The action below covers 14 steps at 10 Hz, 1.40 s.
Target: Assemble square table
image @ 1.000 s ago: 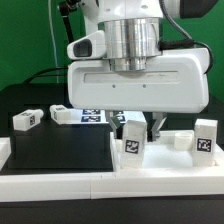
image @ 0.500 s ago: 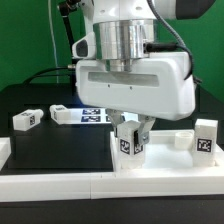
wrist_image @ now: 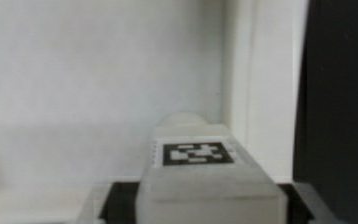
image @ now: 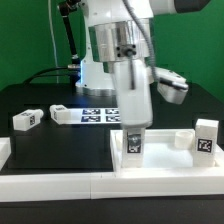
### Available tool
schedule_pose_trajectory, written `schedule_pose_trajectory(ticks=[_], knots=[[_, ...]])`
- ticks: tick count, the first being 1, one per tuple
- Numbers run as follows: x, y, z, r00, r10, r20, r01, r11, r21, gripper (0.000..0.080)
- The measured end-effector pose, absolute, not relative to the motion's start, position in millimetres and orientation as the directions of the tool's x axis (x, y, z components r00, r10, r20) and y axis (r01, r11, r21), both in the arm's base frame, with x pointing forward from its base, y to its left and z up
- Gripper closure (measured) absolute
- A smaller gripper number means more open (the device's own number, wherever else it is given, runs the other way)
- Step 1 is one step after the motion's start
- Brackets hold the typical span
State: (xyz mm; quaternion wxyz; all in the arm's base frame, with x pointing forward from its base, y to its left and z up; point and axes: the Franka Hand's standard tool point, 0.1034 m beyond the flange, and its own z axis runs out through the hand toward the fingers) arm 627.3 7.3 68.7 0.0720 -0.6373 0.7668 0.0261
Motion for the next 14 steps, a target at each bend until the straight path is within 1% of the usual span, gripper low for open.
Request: schedule_pose_trajectory(ticks=[1,3,6,7,8,9,10,11,12,14], knots=[[627.6,6.3,68.6,-0.271,-0.949,-0.163,-0.959,0.281,-0.04,0.0509],[627.2,6.1,68.6,-0.32,-0.934,-0.157,-0.944,0.329,-0.033,0.0508],[625.9,5.9,67.7,-0.312,-0.938,-0.15,-0.947,0.321,-0.034,0.0493],[625.9,6.0,67.5,-0.312,-0.938,-0.15,-0.947,0.321,-0.034,0.0288],[626.1,7.2,68.4,-0.31,-0.939,-0.151,-0.947,0.318,-0.035,0.0288],[626.9,16.2,78.4,-0.296,-0.942,-0.16,-0.951,0.306,-0.043,0.0177],[625.3,28.4,92.7,-0.277,-0.945,-0.174,-0.956,0.29,-0.05,0.0158],[620.3,43.8,103.3,-0.257,-0.949,-0.184,-0.961,0.271,-0.052,0.0152],[617.3,53.2,107.5,-0.247,-0.95,-0.19,-0.964,0.26,-0.048,0.0152],[617.2,51.1,104.3,-0.244,-0.951,-0.188,-0.965,0.257,-0.047,0.0151]])
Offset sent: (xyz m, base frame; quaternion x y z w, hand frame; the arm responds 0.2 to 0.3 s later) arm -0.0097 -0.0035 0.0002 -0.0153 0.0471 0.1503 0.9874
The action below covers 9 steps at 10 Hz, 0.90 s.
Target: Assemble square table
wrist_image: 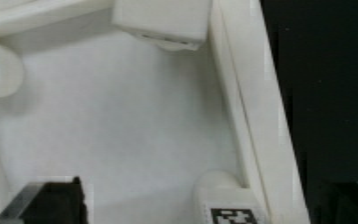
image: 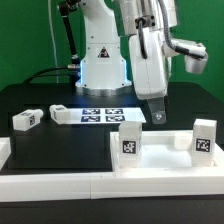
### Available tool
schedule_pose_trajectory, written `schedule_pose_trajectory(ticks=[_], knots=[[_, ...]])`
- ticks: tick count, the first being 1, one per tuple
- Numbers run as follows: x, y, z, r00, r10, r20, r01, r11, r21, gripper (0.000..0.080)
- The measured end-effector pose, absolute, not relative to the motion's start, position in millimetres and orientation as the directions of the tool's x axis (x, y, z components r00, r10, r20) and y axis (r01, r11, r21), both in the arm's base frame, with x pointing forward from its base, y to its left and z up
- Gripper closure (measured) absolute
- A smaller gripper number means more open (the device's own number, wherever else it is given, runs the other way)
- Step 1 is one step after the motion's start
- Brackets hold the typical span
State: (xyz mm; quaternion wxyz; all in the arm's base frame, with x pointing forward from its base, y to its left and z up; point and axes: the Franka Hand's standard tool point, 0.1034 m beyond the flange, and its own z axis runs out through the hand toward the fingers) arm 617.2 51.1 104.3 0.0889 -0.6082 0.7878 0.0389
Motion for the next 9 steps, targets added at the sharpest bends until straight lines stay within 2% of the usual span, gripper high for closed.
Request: schedule_pose_trajectory(ticks=[5,7,9], knots=[[613.9,52.9,102.4,-0.238,-0.953,-0.186,-0.967,0.25,-0.044,0.0151],[575.3,58.7,92.3,-0.231,-0.958,-0.171,-0.971,0.238,-0.019,0.0151],[539.8,60.5,77.7,-0.229,-0.963,-0.141,-0.972,0.235,-0.028,0.0151]])
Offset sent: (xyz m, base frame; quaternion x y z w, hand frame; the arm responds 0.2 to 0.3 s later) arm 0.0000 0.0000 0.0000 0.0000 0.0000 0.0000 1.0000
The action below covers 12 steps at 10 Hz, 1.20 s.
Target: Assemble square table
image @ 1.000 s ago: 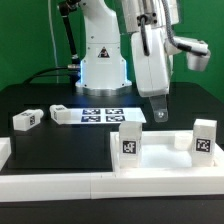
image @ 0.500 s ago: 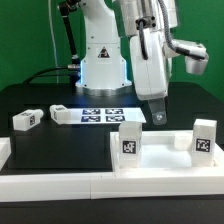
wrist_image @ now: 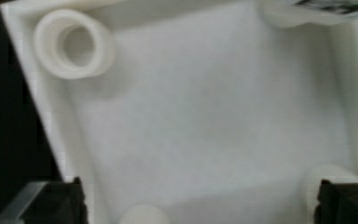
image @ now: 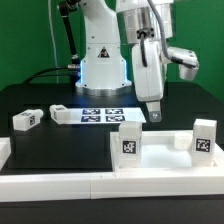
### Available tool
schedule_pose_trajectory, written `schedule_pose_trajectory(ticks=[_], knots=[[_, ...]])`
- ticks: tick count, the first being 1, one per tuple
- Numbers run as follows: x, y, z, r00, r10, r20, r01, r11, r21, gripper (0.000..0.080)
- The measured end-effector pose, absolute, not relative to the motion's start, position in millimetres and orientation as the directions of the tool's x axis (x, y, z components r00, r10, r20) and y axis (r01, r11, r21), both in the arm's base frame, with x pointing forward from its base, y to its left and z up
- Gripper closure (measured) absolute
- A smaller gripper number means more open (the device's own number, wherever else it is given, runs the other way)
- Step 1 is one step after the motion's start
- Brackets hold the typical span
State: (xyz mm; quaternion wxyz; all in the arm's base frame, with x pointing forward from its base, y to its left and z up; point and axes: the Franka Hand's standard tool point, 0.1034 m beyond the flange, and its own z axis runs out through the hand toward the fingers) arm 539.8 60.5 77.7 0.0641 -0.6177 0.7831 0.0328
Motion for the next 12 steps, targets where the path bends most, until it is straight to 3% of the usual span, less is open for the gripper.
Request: schedule_pose_trajectory(ticks=[5,7,9,10,11,12], knots=[[530.3,66.6,67.6,-0.216,-0.968,-0.128,-0.976,0.219,-0.009,0.0151],[524.1,68.6,56.9,-0.191,-0.976,-0.104,-0.98,0.196,-0.04,0.0151],[514.2,63.0,45.6,-0.141,-0.988,-0.062,-0.984,0.147,-0.105,0.0151],[506.1,67.7,33.9,-0.124,-0.991,-0.039,-0.985,0.128,-0.119,0.0151],[498.3,74.2,22.0,-0.109,-0.993,-0.032,-0.99,0.112,-0.083,0.0151],[497.6,72.4,16.7,-0.092,-0.996,-0.022,-0.992,0.093,-0.086,0.0151]])
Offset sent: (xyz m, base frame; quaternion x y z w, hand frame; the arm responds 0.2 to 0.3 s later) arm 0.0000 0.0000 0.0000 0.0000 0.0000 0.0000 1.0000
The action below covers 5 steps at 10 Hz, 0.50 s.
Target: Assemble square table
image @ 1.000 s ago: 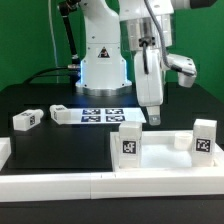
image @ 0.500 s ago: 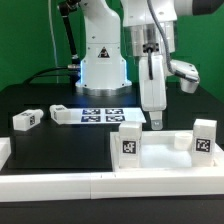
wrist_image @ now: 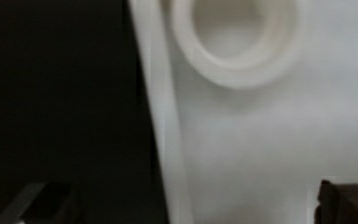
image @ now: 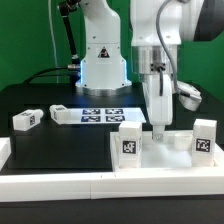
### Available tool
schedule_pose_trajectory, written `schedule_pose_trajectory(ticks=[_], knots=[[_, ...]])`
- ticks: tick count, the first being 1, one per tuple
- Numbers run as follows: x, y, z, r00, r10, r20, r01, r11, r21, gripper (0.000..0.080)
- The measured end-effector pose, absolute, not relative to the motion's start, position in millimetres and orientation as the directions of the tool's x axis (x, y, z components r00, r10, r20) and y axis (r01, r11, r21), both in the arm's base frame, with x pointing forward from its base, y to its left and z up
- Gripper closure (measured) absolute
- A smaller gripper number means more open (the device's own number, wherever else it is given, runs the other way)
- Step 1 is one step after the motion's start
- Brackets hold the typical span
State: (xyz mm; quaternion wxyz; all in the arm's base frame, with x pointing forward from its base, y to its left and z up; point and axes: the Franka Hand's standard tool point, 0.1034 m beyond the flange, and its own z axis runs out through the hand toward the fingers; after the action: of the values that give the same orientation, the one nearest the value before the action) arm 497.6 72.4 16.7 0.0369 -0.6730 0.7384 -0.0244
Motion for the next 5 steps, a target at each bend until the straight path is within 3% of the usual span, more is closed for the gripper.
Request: schedule_pose_trajectory(ticks=[3,5], knots=[[494.8,70.2,10.0,-0.071,-0.997,-0.014,-0.994,0.072,-0.088,0.0151],[494.2,70.1,9.2,-0.064,-0.998,-0.012,-0.994,0.065,-0.086,0.0408]])
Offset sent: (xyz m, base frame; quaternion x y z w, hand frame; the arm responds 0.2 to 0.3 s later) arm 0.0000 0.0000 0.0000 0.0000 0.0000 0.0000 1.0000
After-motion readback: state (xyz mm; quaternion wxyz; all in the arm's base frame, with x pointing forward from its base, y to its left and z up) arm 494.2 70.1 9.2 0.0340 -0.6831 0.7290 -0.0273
